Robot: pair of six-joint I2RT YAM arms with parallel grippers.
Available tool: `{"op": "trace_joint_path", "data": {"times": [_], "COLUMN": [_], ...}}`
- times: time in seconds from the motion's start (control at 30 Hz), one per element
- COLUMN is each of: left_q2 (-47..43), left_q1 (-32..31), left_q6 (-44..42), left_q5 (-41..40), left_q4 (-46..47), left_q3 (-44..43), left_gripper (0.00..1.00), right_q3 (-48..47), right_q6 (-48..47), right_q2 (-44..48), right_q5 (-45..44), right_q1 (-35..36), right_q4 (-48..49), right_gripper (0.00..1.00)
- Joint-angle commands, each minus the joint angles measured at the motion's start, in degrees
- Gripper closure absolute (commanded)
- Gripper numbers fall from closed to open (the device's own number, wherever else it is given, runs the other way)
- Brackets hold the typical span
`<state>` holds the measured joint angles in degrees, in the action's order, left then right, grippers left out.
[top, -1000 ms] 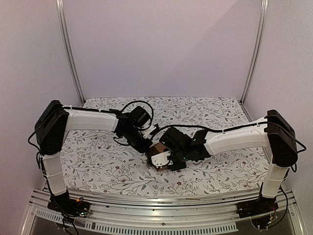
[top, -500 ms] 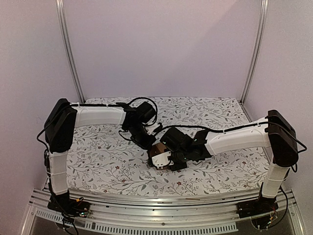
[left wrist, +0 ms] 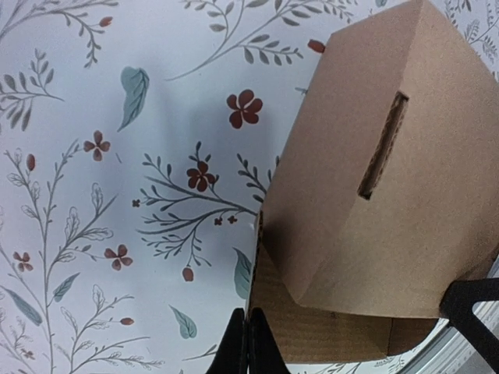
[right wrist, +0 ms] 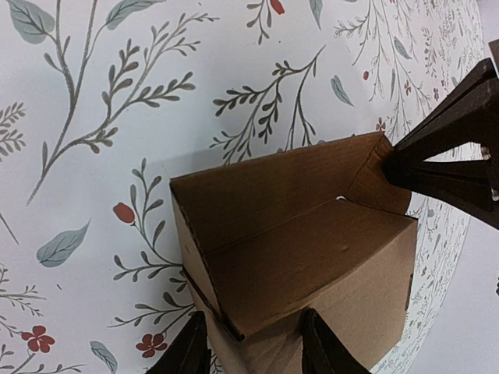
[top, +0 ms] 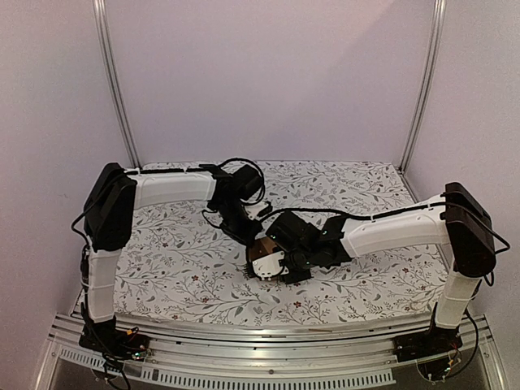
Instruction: Fold the paper box
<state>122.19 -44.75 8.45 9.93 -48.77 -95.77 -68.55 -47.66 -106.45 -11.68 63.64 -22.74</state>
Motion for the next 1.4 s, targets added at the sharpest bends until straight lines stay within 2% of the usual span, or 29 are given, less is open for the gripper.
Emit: {"op": "trace_joint_path", "data": {"times": [0.0,0.5,0.73,1.1,1.3,1.37], "left_q2": [1.11,5.74,7.12,6.79,5.17,3.78], "left_q1": [-0.36,-0.85,-1.75,-1.67,-1.48,-1.52], "left_q6": [1.02,3.59,0.47,1.05,1.73,2.08], "left_q5": [5.40,5.61,7.11,6.34,6.31,5.88], "left_q4": [2.82,-2.35,-4.46,-4.57,-1.86,0.18], "left_q3": [-3.57,-11.36,-14.06,-12.78,-8.69,-6.94], "left_gripper": [1.00,1.00,1.00,1.00,1.00,0.98], "right_q3": [4.74,4.48,4.45,3.87,3.26,2.25], "right_q6": [-0.14,0.09,0.19,0.24,0.71,1.32], "right_q2": [-6.66,-7.08,-6.93,-7.38,-5.95,-4.22], "right_q5": [10.98,10.99,10.94,10.28,10.98,13.93], "right_q1": [1.70,2.01,2.09,2.11,2.31,2.30], "right_q4": [-11.17,-10.92,-10.94,-10.83,-12.00,-13.64], "right_gripper": [0.62,0.62,0.62,0.62,0.63,0.63]}}
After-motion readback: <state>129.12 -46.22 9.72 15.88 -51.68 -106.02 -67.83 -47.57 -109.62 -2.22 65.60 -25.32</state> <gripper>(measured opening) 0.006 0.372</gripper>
